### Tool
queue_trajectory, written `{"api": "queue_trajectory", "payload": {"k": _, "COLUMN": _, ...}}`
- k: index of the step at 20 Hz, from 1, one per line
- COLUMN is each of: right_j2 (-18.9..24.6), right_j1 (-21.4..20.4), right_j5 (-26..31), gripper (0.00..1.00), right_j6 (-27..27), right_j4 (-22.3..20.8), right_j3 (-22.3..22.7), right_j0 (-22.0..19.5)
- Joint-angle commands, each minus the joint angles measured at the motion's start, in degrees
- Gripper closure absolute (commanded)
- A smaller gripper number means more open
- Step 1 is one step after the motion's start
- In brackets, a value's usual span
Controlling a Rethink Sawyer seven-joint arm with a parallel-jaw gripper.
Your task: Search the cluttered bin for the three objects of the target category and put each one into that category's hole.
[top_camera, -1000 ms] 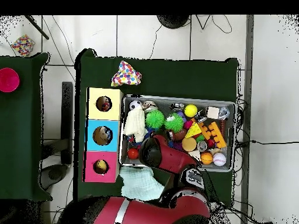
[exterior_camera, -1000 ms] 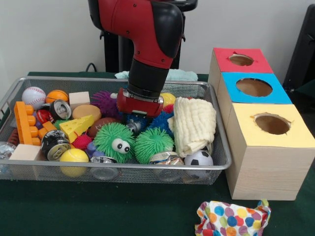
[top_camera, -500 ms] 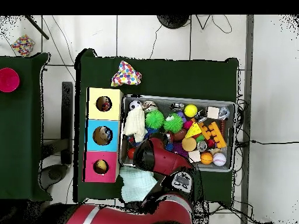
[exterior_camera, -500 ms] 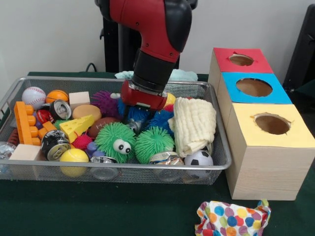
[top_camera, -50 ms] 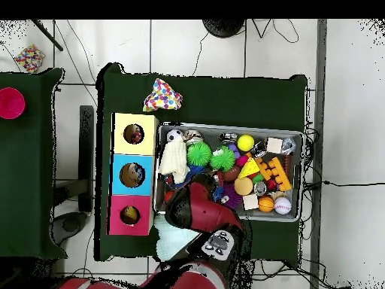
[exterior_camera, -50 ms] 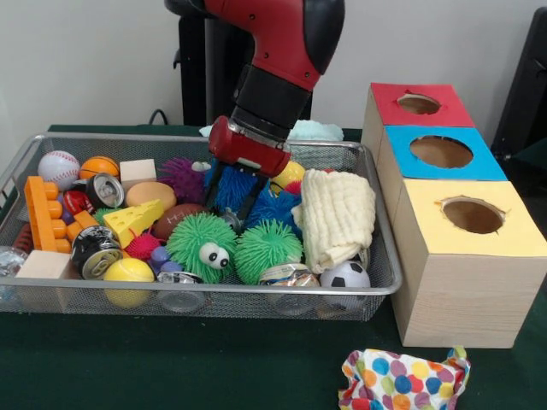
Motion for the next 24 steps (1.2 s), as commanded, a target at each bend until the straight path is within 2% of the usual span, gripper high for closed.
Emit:
{"api": "queue_trajectory", "payload": {"k": 1, "right_j2": -0.1, "right_j1": 0.9, "right_j5": -7.5, "gripper": 0.0, "right_j6": 16.4, "right_j4": 3.2, "right_j3": 1.7, "right_j0": 0.5}}
{"api": "queue_trajectory", "payload": {"k": 6, "right_j2": 0.4, "right_j1": 2.4, "right_j5": -12.2, "gripper": 0.0, "right_j6": 18.1, "right_j4": 2.6, "right_j3": 3.0, "right_j0": -1.0}}
{"api": "queue_trajectory", "payload": {"k": 10, "right_j2": 2.9, "right_j1": 4.7, "right_j5": -6.5, "gripper": 0.0, "right_j6": 18.2, "right_j4": 4.7, "right_j3": 2.0, "right_j0": -3.9}}
{"api": "queue_trajectory", "payload": {"k": 13, "right_j2": 4.2, "right_j1": 6.3, "right_j5": 1.1, "gripper": 0.0, "right_j6": 17.5, "right_j4": 7.2, "right_j3": 0.7, "right_j0": -5.8}}
{"api": "queue_trajectory", "payload": {"k": 18, "right_j2": 7.7, "right_j1": 7.3, "right_j5": -1.9, "gripper": 0.0, "right_j6": 18.3, "right_j4": 3.3, "right_j3": 0.2, "right_j0": -10.3}}
{"api": "queue_trajectory", "payload": {"k": 22, "right_j2": 11.2, "right_j1": 7.5, "right_j5": 1.8, "gripper": 0.0, "right_j6": 18.4, "right_j4": 2.2, "right_j3": 0.5, "right_j0": -13.9}}
{"api": "queue_trajectory", "payload": {"k": 24, "right_j2": 14.5, "right_j1": 7.6, "right_j5": 5.9, "gripper": 0.0, "right_j6": 17.8, "right_j4": 1.5, "right_j3": 0.4, "right_j0": -17.2}}
